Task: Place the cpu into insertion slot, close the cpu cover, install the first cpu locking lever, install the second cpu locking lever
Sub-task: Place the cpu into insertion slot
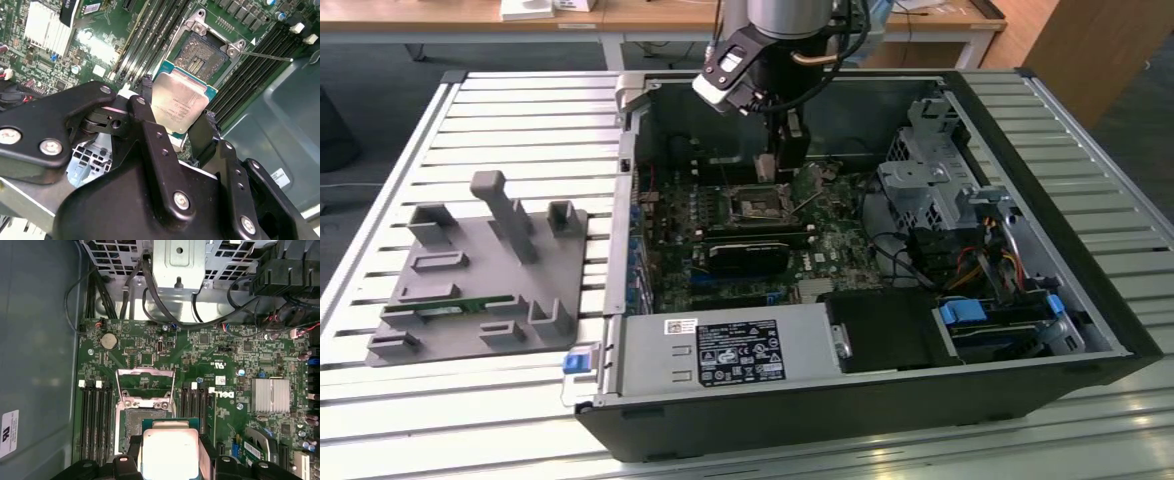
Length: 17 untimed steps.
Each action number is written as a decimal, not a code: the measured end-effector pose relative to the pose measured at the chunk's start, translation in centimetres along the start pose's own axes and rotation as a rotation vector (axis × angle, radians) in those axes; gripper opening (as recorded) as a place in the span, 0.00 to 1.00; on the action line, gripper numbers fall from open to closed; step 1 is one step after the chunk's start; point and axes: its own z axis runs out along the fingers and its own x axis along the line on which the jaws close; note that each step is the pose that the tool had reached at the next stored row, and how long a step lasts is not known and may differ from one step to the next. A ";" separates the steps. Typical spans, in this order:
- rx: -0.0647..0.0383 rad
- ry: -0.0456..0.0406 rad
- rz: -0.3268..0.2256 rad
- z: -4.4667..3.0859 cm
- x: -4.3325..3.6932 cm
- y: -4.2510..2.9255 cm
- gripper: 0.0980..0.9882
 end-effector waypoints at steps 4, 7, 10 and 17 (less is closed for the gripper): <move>0.000 0.0002 -0.002 0.72 0.06 -0.11 0.49; 0.000 0.0002 -0.004 1.16 0.06 -0.16 0.49; 0.000 0.0003 -0.004 1.56 0.07 -0.20 0.49; 0.000 0.0003 -0.004 2.06 0.08 -0.24 0.49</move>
